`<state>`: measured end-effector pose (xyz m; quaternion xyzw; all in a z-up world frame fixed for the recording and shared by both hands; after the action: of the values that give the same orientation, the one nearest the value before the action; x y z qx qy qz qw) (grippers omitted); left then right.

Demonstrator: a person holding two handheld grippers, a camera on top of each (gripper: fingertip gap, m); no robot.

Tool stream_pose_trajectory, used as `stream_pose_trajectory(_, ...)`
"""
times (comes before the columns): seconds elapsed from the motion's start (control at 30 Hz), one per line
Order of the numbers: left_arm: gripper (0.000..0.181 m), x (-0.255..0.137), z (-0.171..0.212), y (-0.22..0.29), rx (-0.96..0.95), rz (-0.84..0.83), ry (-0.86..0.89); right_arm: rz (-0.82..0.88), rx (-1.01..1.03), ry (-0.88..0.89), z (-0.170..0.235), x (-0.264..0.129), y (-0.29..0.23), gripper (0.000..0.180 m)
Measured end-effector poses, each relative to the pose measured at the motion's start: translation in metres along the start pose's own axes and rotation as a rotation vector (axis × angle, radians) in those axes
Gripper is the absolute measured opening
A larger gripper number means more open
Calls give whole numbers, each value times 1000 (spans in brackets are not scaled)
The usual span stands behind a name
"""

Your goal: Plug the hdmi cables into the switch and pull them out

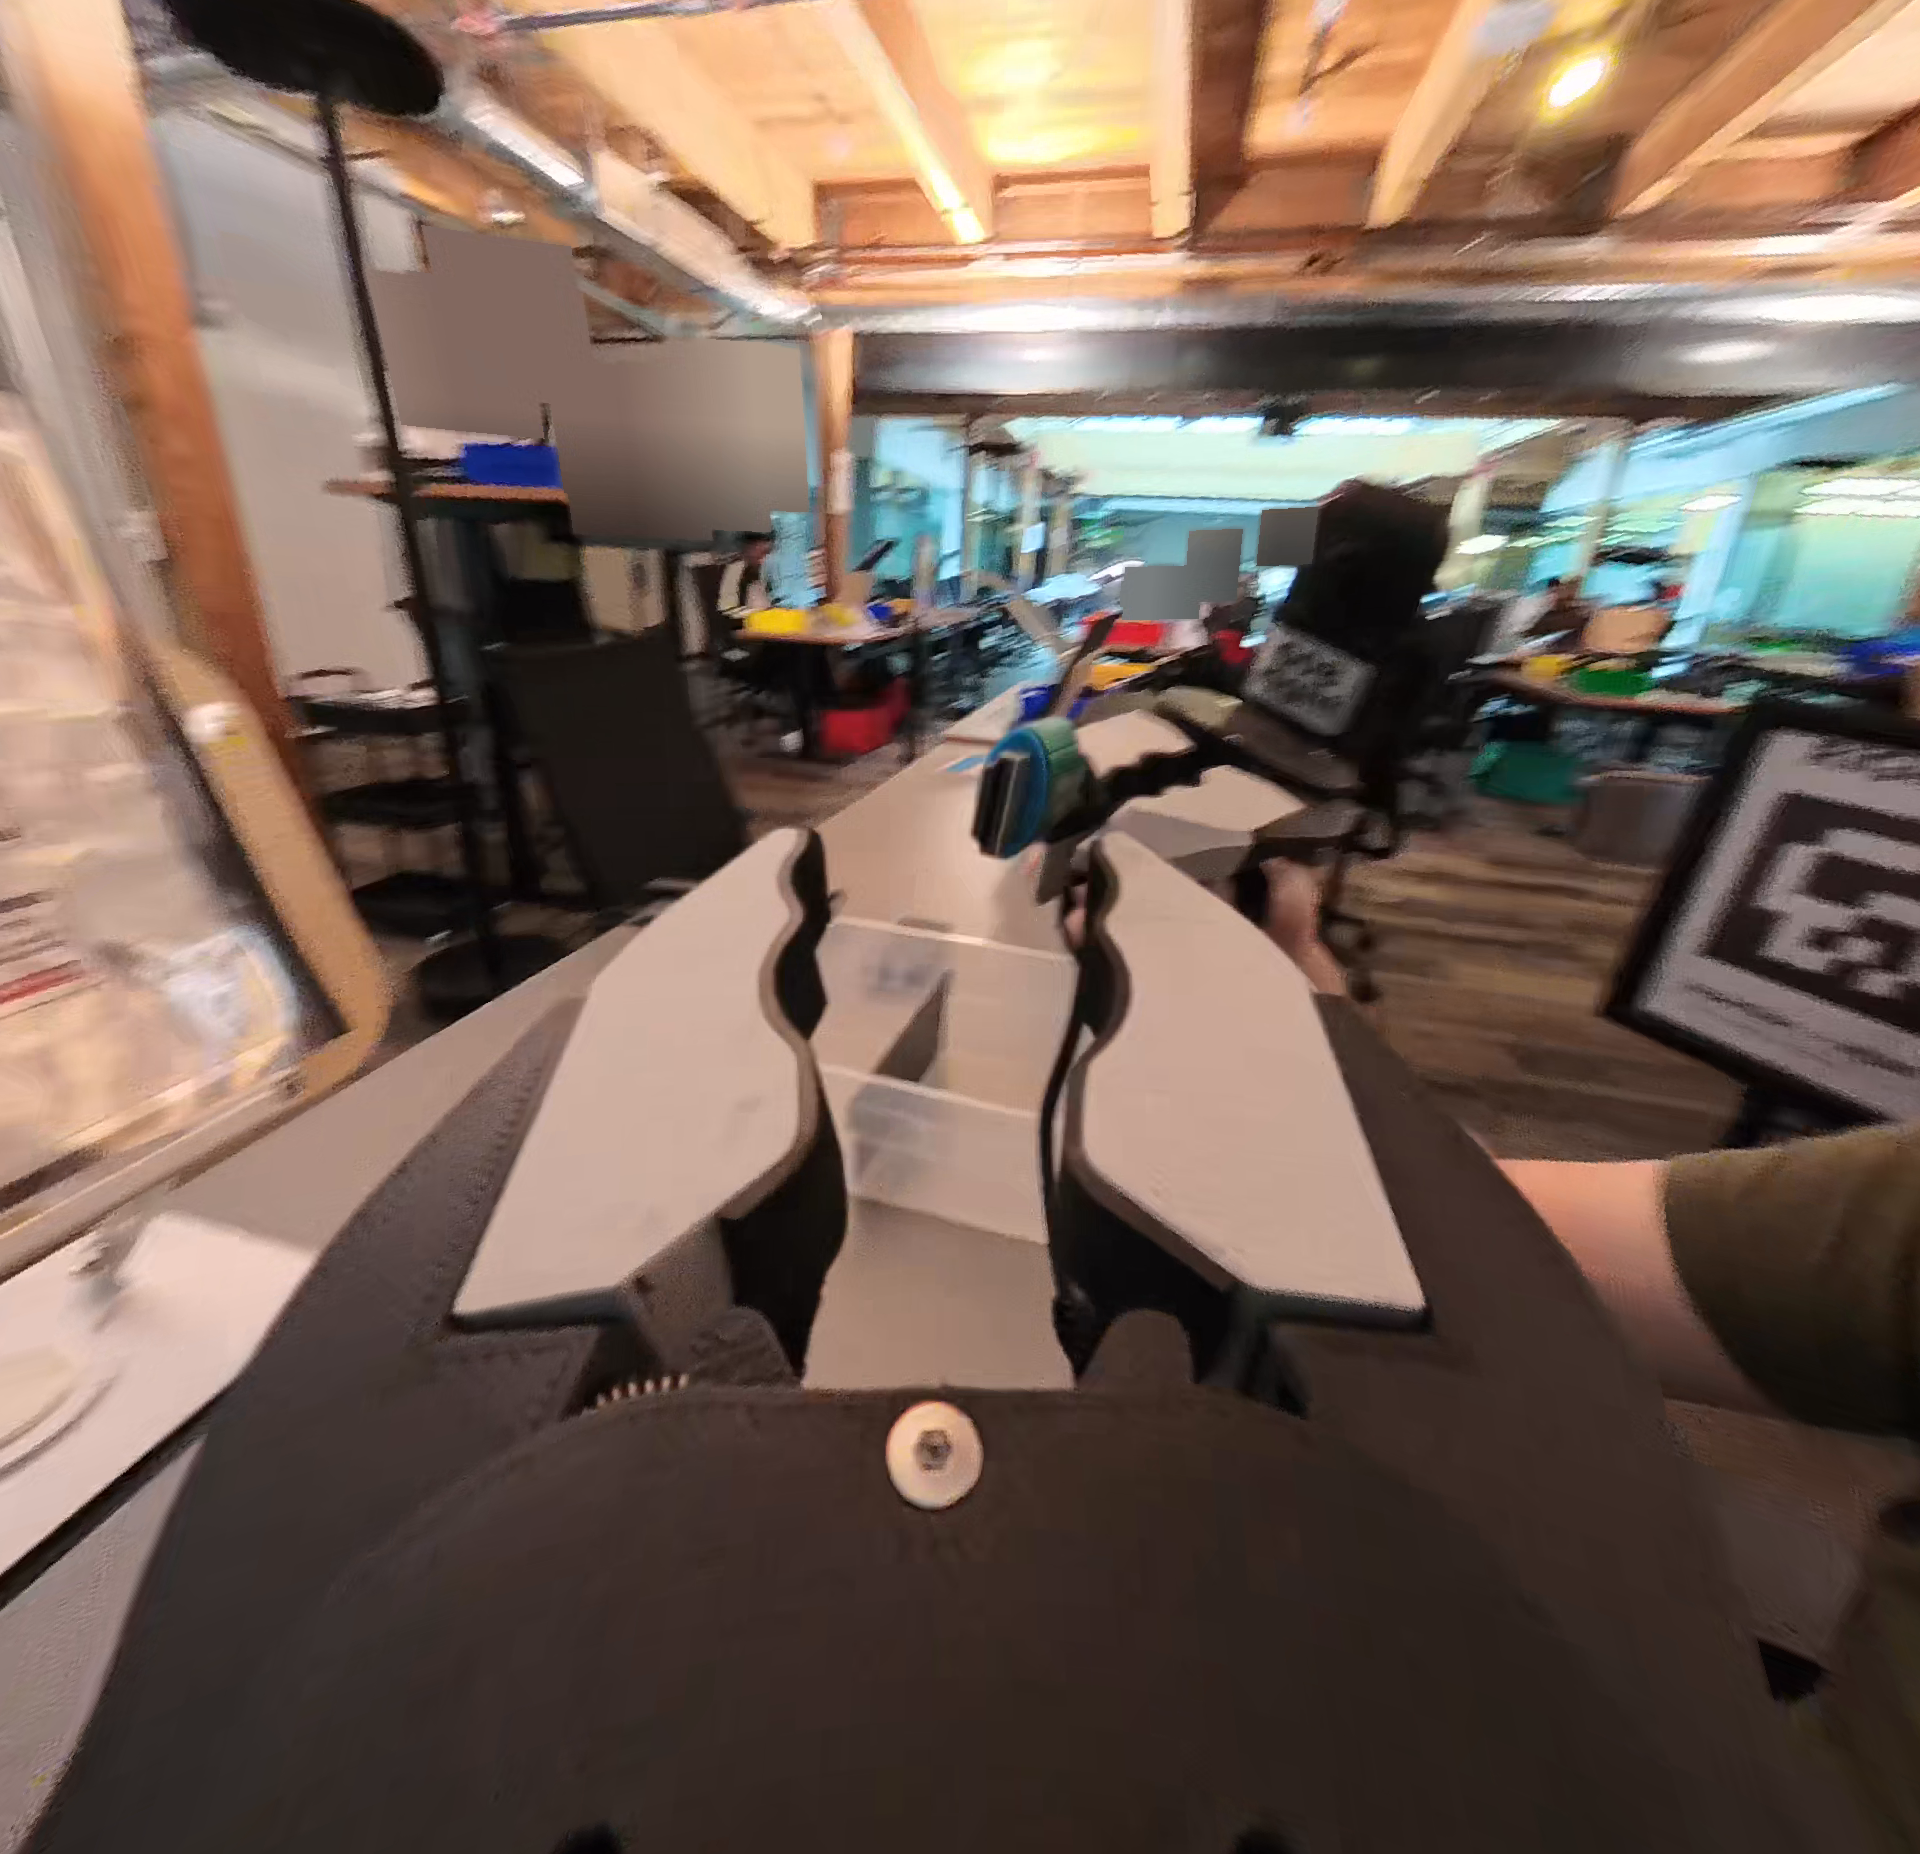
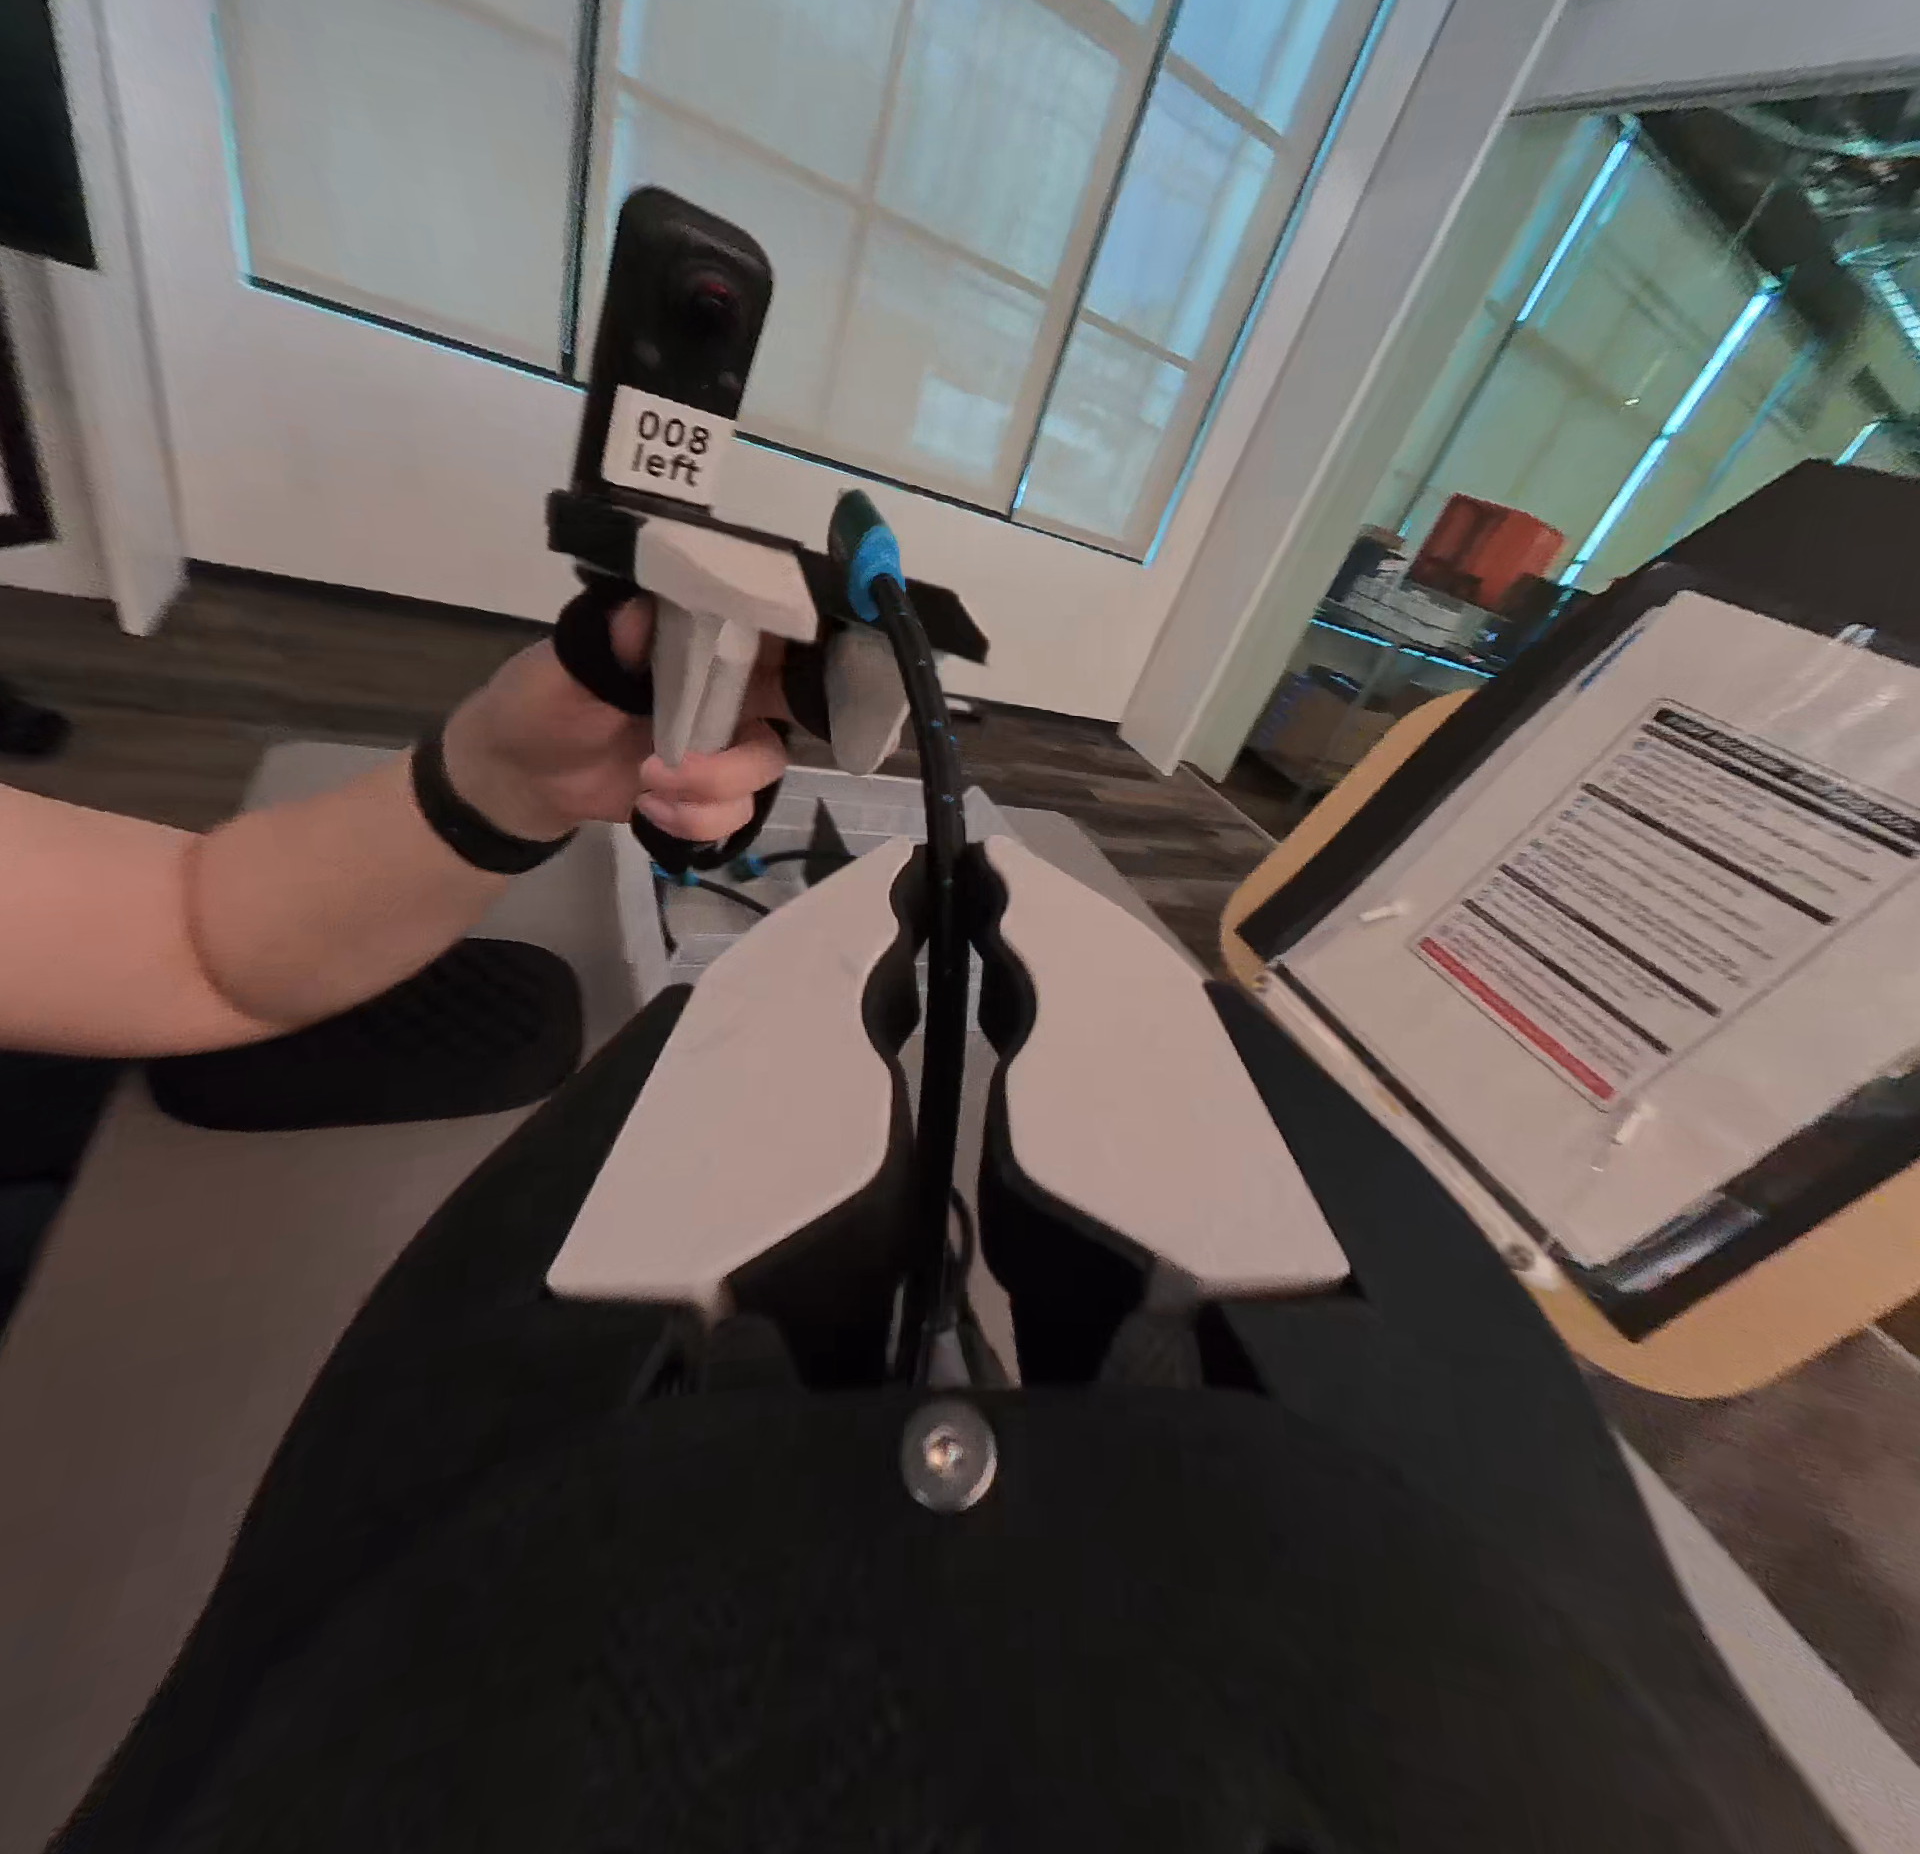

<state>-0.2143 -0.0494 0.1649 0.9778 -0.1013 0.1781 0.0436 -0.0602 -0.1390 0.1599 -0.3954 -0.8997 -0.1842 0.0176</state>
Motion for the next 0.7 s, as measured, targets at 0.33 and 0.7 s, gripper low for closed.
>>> stream_pose_trajectory(0.33,13,-6,-4,4,-27,124,3,-63,26,-38,11,6,-1,6)
stream_pose_trajectory(0.7,11,-11,-9,12,-141,246,-80,-271,-189,176,-6,-12,-21,26)
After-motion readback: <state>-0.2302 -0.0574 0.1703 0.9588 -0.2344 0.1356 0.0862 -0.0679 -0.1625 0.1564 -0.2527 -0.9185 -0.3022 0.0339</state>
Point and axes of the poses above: each gripper's, where its closed fingertips meet, x out along the fingers, z out of its underside, y = z × x across the jaws, the point moved 7 cm from there along -x, back along the fingers, and after that the axes turned 9 degrees about y, right-handed, at the moved point
